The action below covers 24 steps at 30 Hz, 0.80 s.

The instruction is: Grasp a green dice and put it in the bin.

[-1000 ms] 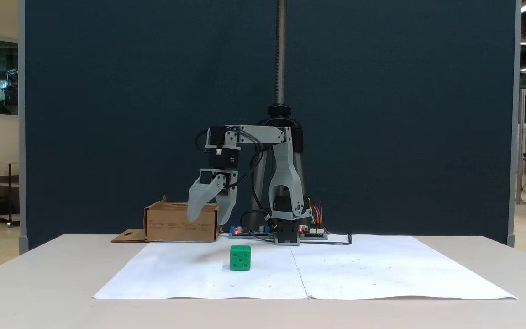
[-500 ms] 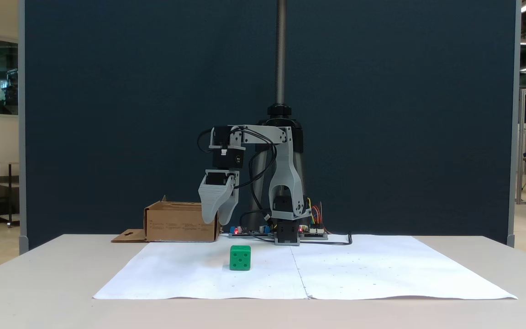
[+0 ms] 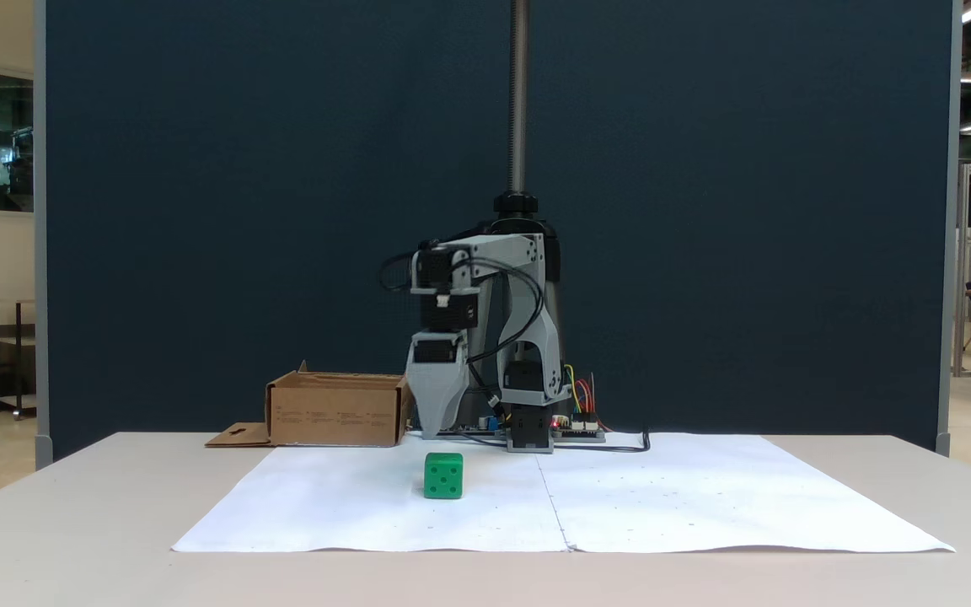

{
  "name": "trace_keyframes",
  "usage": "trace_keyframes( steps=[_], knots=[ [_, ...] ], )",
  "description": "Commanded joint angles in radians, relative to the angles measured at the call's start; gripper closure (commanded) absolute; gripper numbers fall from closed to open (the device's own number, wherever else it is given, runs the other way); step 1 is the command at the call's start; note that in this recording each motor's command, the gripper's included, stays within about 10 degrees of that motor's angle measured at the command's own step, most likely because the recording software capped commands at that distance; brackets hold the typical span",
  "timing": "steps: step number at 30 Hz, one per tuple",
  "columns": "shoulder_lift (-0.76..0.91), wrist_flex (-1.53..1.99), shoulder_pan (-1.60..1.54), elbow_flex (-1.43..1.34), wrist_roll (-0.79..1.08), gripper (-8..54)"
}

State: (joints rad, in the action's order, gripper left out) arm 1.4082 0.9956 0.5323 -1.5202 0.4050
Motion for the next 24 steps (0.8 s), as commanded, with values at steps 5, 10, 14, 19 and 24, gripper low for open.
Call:
trace_keyframes(
  steps=[5,10,14,19,24],
  knots=[
    [0.043,0.069,-0.028,0.0,0.052,1.3],
    [0.032,0.057,-0.026,-0.005,0.06,0.4],
    [0.003,0.044,-0.023,-0.005,0.067,0.4],
    [-0.044,0.009,-0.02,-0.006,0.078,0.3],
    [-0.08,-0.008,-0.021,-0.006,0.08,0.0]
  ],
)
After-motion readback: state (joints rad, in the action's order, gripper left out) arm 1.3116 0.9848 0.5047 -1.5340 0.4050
